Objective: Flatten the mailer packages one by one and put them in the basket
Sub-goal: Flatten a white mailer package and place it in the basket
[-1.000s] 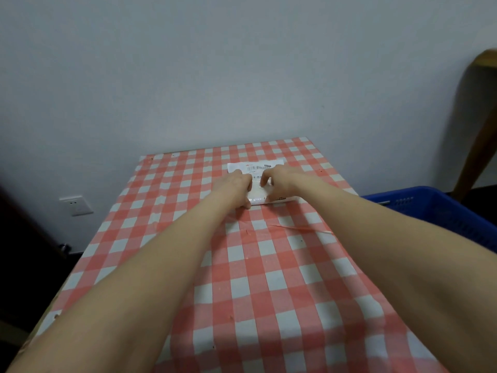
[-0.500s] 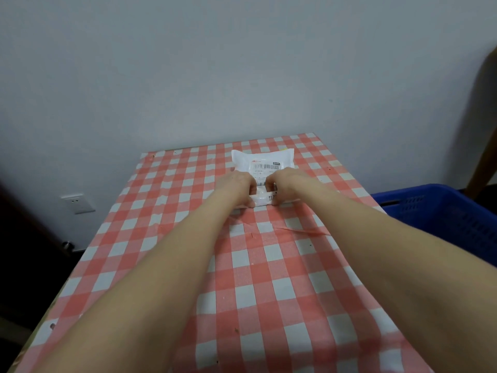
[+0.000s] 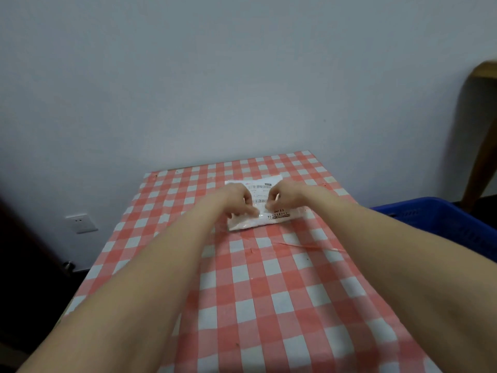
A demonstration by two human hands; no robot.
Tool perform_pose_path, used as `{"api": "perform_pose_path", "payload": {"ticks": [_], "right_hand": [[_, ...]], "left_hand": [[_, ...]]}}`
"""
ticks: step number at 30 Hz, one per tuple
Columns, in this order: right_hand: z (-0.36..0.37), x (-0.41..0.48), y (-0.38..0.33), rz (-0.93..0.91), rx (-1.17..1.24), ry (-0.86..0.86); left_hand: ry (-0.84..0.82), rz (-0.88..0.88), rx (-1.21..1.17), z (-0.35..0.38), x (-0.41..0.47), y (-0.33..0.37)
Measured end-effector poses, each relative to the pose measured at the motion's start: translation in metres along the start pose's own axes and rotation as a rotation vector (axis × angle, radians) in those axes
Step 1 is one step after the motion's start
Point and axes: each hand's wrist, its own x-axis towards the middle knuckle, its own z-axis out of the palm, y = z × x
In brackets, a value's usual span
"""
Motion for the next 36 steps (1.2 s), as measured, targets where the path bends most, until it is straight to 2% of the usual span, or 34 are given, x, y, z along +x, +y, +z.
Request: {"api": "perform_pose_path", "payload": {"ticks": [4,9,17,27,33,36], "right_hand": [[-0.006,0.004,-0.005,0.034,0.004,0.181],[0.008,0.014,-0.014,0.038,-0.067,0.073],[0.011,0.024,-0.015,0.078,-0.166,0.068],[0.01,0.031,-0.02,0.088,-0.282,0.056],[0.008,0.024,-0.014,0.066,-0.125,0.034],[-0.002,0.022,-0.009,0.053,0.044,0.154]], "left_hand": [[0.203,-0.024,0.106,-0.006,-0.001,-0.001],[0.088,-0.058,0.152,0.008,0.007,-0.004],[0.123,-0.022,0.299,0.012,0.021,-0.004],[0.2,0.026,0.374,0.017,0.031,-0.006],[0.115,0.002,0.31,0.011,0.024,-0.007],[0.15,0.025,0.234,-0.008,0.019,-0.006]]}}
